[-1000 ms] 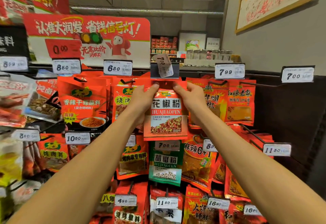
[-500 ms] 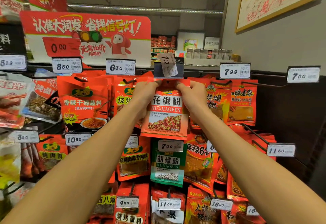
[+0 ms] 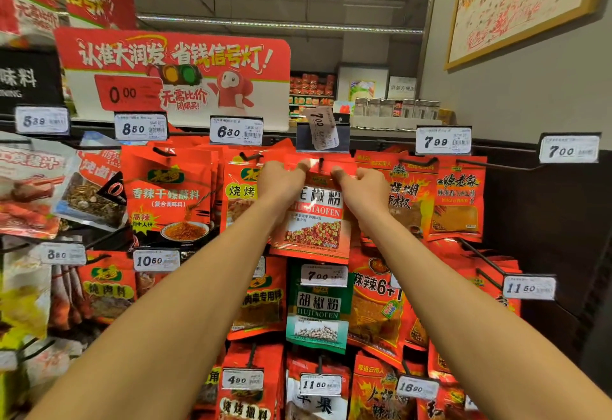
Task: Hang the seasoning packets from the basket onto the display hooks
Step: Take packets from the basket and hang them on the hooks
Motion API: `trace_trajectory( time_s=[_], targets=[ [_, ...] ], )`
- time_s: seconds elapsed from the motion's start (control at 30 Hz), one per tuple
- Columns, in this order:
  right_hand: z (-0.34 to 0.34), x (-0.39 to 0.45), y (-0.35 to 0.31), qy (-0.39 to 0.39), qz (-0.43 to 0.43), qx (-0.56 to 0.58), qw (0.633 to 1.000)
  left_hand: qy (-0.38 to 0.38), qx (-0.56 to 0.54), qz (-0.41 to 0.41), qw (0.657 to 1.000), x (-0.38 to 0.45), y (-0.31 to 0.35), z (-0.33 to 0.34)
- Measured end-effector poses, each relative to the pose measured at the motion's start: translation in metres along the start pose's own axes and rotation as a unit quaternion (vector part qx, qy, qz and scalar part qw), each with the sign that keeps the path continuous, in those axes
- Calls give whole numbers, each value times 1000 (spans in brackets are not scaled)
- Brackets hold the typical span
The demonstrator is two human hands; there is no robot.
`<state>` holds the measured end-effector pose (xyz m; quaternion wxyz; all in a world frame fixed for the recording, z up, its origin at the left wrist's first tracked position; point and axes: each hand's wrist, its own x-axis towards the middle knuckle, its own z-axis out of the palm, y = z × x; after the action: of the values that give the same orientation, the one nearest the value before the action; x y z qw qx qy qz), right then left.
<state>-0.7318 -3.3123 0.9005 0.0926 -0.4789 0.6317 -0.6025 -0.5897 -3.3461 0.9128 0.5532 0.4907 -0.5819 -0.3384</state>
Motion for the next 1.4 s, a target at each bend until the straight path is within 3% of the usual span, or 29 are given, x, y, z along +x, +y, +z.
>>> trace_trajectory(
  time_s=[0.1, 0.2, 0.3, 0.47, 0.73, 0.93, 1.1, 1.4],
  targets=[
    [-7, -15, 10, 18, -54, -76, 995, 41, 69, 96, 992, -18, -13, -13],
    [-9, -31, 24, -7, -66, -131, 989, 6, 177, 154, 972, -37, -40, -31],
    [-3, -28, 31, -20, -63, -154, 986, -48, 173, 125, 976, -35, -53, -36],
    [4, -3, 32, -11, -65, -183, 981, -14, 183, 111, 977, -14, -52, -21],
    [-14, -10, 38, -48, -126, -172, 976, -48, 142, 115, 982, -31, -75, -18],
    [-16, -36, 38, -36, -69, -126, 989, -57, 114, 113, 985, -40, -72, -26],
    [4, -37, 46, -155, -33, -31, 987, -241, 57, 52, 967, -23, -70, -20],
    [14, -4, 66, -195, -108, -118, 968, -205, 212, 119, 948, 4, -83, 12]
  ],
)
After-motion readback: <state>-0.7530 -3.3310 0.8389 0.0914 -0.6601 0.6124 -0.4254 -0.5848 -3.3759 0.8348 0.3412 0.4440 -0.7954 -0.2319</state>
